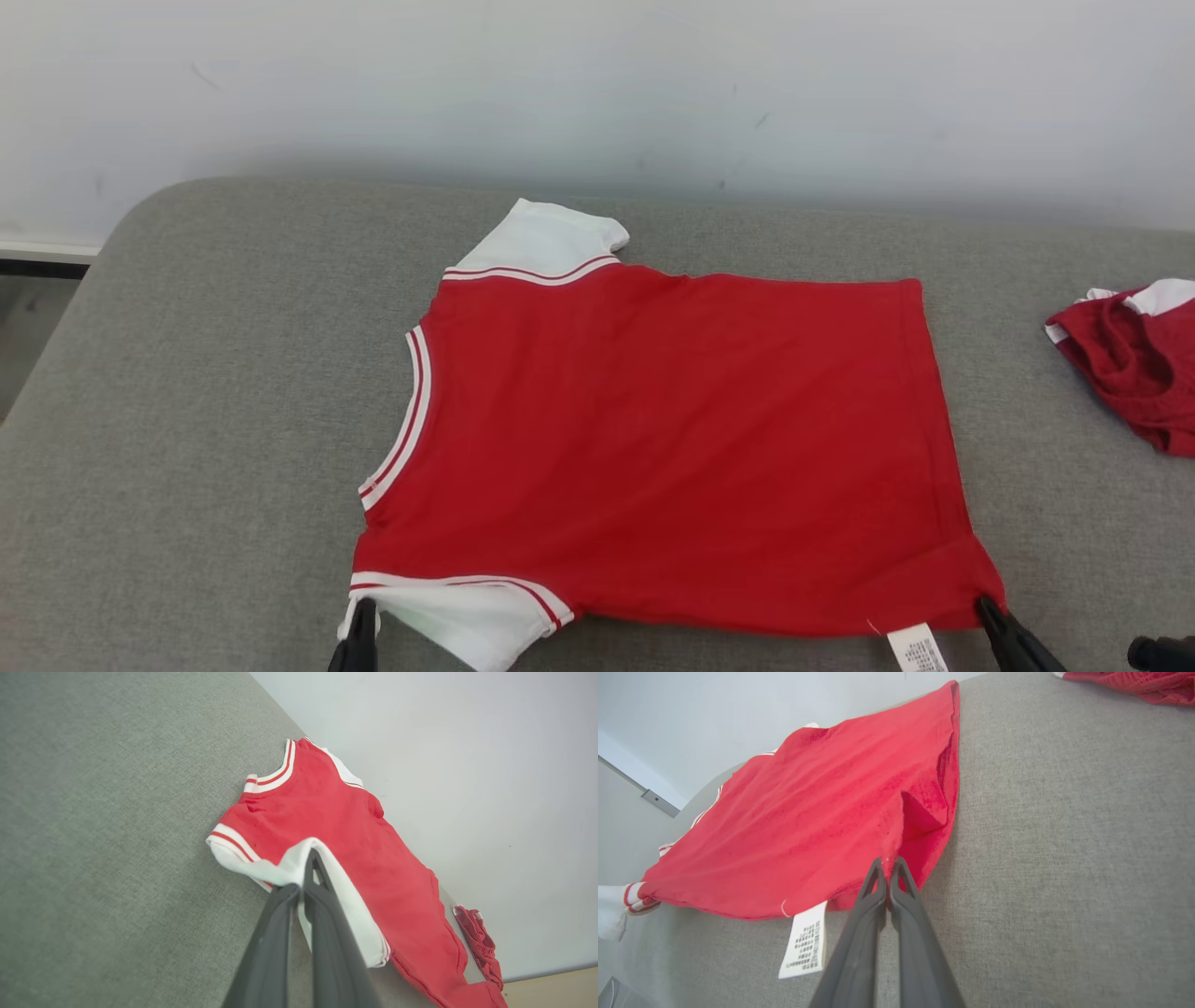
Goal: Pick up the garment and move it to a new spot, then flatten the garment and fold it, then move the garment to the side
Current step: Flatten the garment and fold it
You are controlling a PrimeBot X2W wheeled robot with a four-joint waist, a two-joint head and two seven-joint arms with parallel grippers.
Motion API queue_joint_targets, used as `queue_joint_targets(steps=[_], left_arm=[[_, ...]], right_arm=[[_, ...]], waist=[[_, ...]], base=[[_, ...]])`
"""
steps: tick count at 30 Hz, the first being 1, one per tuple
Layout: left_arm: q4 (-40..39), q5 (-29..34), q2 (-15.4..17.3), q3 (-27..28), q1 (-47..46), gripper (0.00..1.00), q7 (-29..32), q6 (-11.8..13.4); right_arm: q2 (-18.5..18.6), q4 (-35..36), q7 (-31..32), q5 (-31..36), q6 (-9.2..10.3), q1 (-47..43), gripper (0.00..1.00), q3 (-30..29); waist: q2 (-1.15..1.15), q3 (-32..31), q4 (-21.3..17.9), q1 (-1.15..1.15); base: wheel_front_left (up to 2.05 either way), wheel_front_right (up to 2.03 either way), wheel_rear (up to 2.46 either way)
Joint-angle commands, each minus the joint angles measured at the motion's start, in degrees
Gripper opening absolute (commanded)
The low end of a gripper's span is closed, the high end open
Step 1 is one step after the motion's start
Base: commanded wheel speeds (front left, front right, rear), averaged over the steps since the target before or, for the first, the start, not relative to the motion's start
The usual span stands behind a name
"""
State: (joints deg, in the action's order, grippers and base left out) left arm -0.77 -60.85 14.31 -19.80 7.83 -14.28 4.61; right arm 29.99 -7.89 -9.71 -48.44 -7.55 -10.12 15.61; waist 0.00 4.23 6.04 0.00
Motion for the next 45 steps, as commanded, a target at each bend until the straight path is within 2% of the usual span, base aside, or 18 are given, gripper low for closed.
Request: queue_joint_targets(steps=[1, 7, 13, 20, 21, 30, 31, 32, 33, 34, 35, 40, 45], left_arm=[[-0.3, 0.6, 0.4, -0.1, -1.5, 0.00, 0.3, -0.1], [0.6, 3.0, 2.6, -0.3, -10.9, 0.00, 3.5, -0.3], [6.1, 4.4, 4.2, -1.5, -23.0, 0.00, 8.9, -1.2], [18.2, 5.3, 3.2, -3.2, -35.4, 0.00, 13.1, -3.1], [22.2, 5.6, 3.0, -3.9, -38.2, 0.00, 14.3, -3.8], [35.0, 7.2, 1.5, -5.3, -45.7, 0.00, 13.0, -7.2], [36.1, 7.4, 1.4, -5.5, -46.1, 0.00, 12.4, -7.5], [37.4, 7.9, 1.3, -5.8, -46.4, 0.00, 11.5, -7.7], [38.5, 8.7, 1.3, -6.1, -46.6, 0.36, 10.5, -8.2], [39.4, 9.5, 1.5, -6.7, -46.7, 0.83, 9.4, -8.4], [40.4, 10.3, 1.4, -7.1, -46.7, 1.00, 8.4, -8.7], [42.9, 12.6, 1.7, -7.8, -44.5, 1.00, 2.5, -9.1], [41.1, 13.8, 1.7, -6.9, -39.9, 1.00, -0.2, -8.6]], right_arm=[[0.2, 0.8, 0.0, 0.3, 0.12, 1.1, 0.00, -0.5], [-0.4, 2.8, 1.5, -0.5, 0.12, 5.1, 0.00, -2.3], [-1.5, -0.5, 6.6, 1.4, 0.12, 13.6, 0.00, -1.3], [-3.5, -10.0, 10.2, 3.6, 0.12, 24.4, 0.00, -0.8], [-4.0, -12.3, 10.7, 4.1, 0.12, 26.9, 0.00, -0.1], [-5.1, -17.7, 9.6, 5.4, 0.12, 32.9, 0.00, 3.6], [-4.9, -18.0, 9.1, 5.9, 0.12, 33.4, 0.18, 4.2], [-4.6, -18.1, 8.2, 6.3, 0.12, 33.8, 0.50, 4.8], [-4.5, -18.4, 7.6, 6.5, 0.12, 33.7, 1.00, 5.3], [-4.4, -18.8, 6.8, 6.9, 0.12, 33.6, 1.00, 5.9], [-4.2, -19.2, 6.0, 7.3, 0.12, 33.4, 1.00, 6.2], [-3.2, -20.0, 1.8, 10.7, 0.12, 31.1, 1.00, 7.0], [-3.7, -20.3, -0.2, 13.8, 0.12, 26.9, 1.00, 5.8]], waist=[[0.00, 0.8, -1.0, 0.00], [0.00, 2.5, -2.6, 0.00], [0.00, 4.9, -4.2, 0.00], [0.00, 7.6, -4.9, 0.00], [0.00, 8.2, -5.0, 0.00], [0.00, 9.4, -5.6, 0.00], [0.00, 9.4, -5.6, 0.00], [0.00, 9.3, -5.7, 0.00], [0.00, 9.0, -5.7, 0.00], [0.00, 8.7, -5.8, 0.00], [0.00, 8.4, -5.8, 0.00], [0.00, 6.2, -5.3, 0.00], [0.00, 4.7, -4.7, 0.00]], base=[[0.00, 0.00, 0.00], [0.00, 0.00, 0.00], [0.00, 0.00, 0.00], [0.00, 0.00, 0.00], [0.00, 0.00, 0.00], [0.00, 0.00, 0.00], [0.00, 0.00, 0.00], [0.00, 0.00, 0.00], [0.00, 0.00, 0.00], [0.00, 0.00, 0.00], [0.00, 0.00, 0.00], [0.00, 0.00, 0.00], [0.00, 0.00, 0.00]])
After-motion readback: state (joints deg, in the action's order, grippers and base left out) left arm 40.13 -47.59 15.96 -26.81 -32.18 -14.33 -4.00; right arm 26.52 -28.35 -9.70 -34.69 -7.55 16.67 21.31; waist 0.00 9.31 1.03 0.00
